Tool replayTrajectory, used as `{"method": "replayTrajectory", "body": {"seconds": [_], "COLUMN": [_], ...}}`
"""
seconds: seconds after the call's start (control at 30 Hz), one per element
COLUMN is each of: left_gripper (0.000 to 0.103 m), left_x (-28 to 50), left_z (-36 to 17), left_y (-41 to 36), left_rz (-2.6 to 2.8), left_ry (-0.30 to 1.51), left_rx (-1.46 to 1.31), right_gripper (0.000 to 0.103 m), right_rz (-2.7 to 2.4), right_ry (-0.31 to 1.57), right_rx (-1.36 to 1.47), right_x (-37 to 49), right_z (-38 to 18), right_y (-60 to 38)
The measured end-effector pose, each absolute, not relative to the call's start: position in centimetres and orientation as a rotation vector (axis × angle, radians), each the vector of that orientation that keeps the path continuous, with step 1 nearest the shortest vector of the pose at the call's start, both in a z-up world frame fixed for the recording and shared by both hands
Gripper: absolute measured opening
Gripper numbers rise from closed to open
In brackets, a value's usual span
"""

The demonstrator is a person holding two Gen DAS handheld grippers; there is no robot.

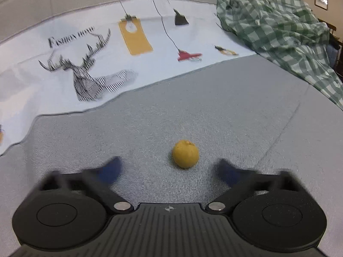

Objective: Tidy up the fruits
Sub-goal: 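Grasp an orange with the left gripper while the right gripper grasps a yellow fruit, then carry the orange and yellow fruit over the pink plate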

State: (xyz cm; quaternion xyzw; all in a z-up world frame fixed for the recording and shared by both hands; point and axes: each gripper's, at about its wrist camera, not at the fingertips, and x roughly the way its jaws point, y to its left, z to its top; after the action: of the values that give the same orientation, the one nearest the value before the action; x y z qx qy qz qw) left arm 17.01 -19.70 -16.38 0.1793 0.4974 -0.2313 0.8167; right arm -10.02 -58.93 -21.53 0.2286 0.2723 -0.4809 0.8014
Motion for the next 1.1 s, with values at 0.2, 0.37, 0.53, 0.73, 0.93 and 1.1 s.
{"method": "replayTrajectory", "body": {"seconds": [0.2, 0.37, 0.53, 0.73, 0.93, 1.1], "left_gripper": [0.042, 0.042, 0.042, 0.042, 0.042, 0.042], "left_x": [14.9, 12.7, 8.8, 3.4, -3.4, -8.3], "left_z": [-14.3, -10.9, -6.9, -2.4, -0.7, -0.8], "left_y": [-19.5, -18.0, -15.2, -9.2, -2.0, 3.3], "left_rz": [-0.518, -0.537, -0.516, -0.469, -0.448, -0.415], "left_ry": [0.995, 0.967, 0.937, 0.917, 0.955, 0.966], "left_rx": [0.403, 0.352, 0.333, 0.295, 0.249, 0.204], "right_gripper": [0.025, 0.025, 0.025, 0.025, 0.025, 0.025], "right_rz": [-0.997, -0.918, -0.728, -0.441, -0.183, -0.014], "right_ry": [0.567, 0.500, 0.423, 0.373, 0.390, 0.450], "right_rx": [0.526, 0.483, 0.478, 0.473, 0.492, 0.437], "right_x": [-11.1, -12.3, -13.5, -15.0, -16.9, -18.7], "right_z": [-20.3, -16.7, -11.3, -5.6, -1.8, -0.5], "right_y": [-58.4, -55.2, -49.0, -38.0, -27.0, -19.0]}}
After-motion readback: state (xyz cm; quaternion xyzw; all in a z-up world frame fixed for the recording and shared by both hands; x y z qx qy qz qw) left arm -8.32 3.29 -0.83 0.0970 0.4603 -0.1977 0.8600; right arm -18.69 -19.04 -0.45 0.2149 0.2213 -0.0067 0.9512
